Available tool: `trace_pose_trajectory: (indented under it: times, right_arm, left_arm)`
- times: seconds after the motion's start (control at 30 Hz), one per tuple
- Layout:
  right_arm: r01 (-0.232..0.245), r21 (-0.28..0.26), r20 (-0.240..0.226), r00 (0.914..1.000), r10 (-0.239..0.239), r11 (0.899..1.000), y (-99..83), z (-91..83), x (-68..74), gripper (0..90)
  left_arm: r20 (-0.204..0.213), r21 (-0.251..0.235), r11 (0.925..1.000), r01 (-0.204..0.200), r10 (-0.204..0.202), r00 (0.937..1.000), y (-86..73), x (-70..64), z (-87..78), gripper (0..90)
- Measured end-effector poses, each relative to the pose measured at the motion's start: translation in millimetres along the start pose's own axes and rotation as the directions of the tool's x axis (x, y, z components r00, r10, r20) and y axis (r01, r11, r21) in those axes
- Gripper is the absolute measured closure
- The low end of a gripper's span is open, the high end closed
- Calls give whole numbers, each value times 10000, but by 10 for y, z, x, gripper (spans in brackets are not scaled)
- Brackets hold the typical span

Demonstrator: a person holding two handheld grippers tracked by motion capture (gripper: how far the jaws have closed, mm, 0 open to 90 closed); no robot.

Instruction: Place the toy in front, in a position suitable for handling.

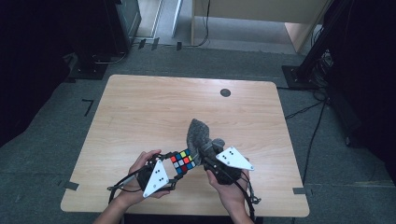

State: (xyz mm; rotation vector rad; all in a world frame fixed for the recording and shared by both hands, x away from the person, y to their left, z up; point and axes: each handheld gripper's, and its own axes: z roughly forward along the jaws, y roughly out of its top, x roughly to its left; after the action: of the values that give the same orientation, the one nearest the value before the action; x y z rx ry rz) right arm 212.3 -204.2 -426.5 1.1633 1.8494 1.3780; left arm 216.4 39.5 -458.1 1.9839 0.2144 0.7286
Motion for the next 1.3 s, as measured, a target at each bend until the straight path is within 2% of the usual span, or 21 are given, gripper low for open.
trace_pose_trajectory:
  times: [0.07, 0.13, 0.2, 0.43, 0.47, 0.53, 0.57, 0.6, 0.67, 0.7, 0.77, 0.87, 0.97, 1.0, 1.03, 1.07, 1.1, 1.13, 1.2, 1.27, 1.3]
  right_arm:
    - [-186, -80, -64, 9998, 186, 9998, 3, -14, -18, 619]
    - [-517, -608, -823, 9955, 466, 9968, 44, -67, 3, 617]
    - [-315, -668, -1052, 9942, 244, 9973, 57, -71, 57, 617]
    - [259, 314, -113, 9996, -255, 9992, 7, 18, -11, 617]
    - [209, 156, -66, 9998, -208, 9997, 38, -17, -42, 618]
    - [186, 69, -148, 9997, -184, 9998, 61, -39, -38, 618]
    - [281, -107, -446, 9986, -286, 9995, 104, -74, -5, 617]
    - [281, -107, -446, 9986, -286, 9995, 104, -74, -5, 617]
    - [484, -151, -753, 9959, -494, 9987, 131, -87, 48, 617]
    - [507, -79, -930, 9943, -512, 9987, 132, -79, 73, 616]
    - [589, 247, -1119, 9922, -557, 9980, 107, -33, 94, 616]
    - [434, 1059, -590, 9976, -373, 9934, 16, 77, -19, 615]
    - [200, 1147, -265, 9995, -171, 9932, -7, 80, -90, 615]
    - [-451, 841, -788, 9955, 518, 9954, 8, 47, -135, 614]
    - [-451, 841, -788, 9955, 518, 9954, 8, 47, -135, 614]
    - [-786, 467, -1477, 9854, 847, 9958, 34, 18, -120, 614]
    - [-723, 432, -1604, 9839, 784, 9964, 40, 15, -97, 614]
    - [-723, 432, -1604, 9839, 784, 9964, 40, 15, -97, 614]
    - [-480, 737, -1319, 9896, 574, 9961, 15, 61, -65, 614]
    - [-620, 888, -1247, 9895, 729, 9941, 5, 70, -87, 614]
    - [-959, 950, -1031, 9890, 1056, 9908, 2, 58, -145, 614]
  left_arm:
    - [-159, -39, 9999, -139, 138, 9998, 11, -2, -14, 342]
    - [-240, -34, 9999, -169, 168, 9996, 10, -4, -14, 342]
    - [-252, -38, 9997, -236, 235, 9994, 17, -14, -19, 343]
    - [-707, 300, 9935, -1102, 1121, 9912, 14, -99, 16, 342]
    - [-1057, 619, 9837, -1687, 1746, 9790, -2, -138, 44, 343]
    - [-1170, 839, 9765, -1986, 2076, 9712, -15, -158, 60, 343]
    - [-1439, 1269, 9525, -2767, 2937, 9450, -49, -220, 100, 343]
    - [-1439, 1269, 9525, -2767, 2937, 9450, -49, -220, 100, 343]
    - [-1476, 1570, 9284, -3368, 3592, 9215, -65, -281, 129, 343]
    - [-1461, 1573, 9242, -3479, 3702, 9174, -65, -305, 137, 343]
    - [-1401, 1452, 9293, -3395, 3590, 9228, -53, -321, 138, 343]
    - [-1441, 1382, 9318, -3356, 3542, 9240, -59, -311, 124, 343]
    - [-1587, 1278, 9336, -3348, 3525, 9223, -44, -287, 97, 343]
    - [-1580, 1232, 9363, -3288, 3456, 9250, -37, -278, 92, 343]
    - [-1519, 1135, 9443, -3088, 3236, 9339, -33, -262, 88, 343]
    - [-1321, 837, 9678, -2375, 2470, 9600, -31, -205, 73, 343]
    - [-1137, 643, 9807, -1845, 1909, 9750, -28, -164, 59, 343]
    - [-1137, 643, 9807, -1845, 1909, 9750, -28, -164, 59, 343]
    - [-512, 183, 9984, -531, 540, 9972, -22, -58, 23, 343]
    - [-117, -136, 9989, 458, -459, 9989, -30, 45, -17, 343]
    - [388, -462, 9877, 1494, -1477, 9883, -39, 151, -55, 343]
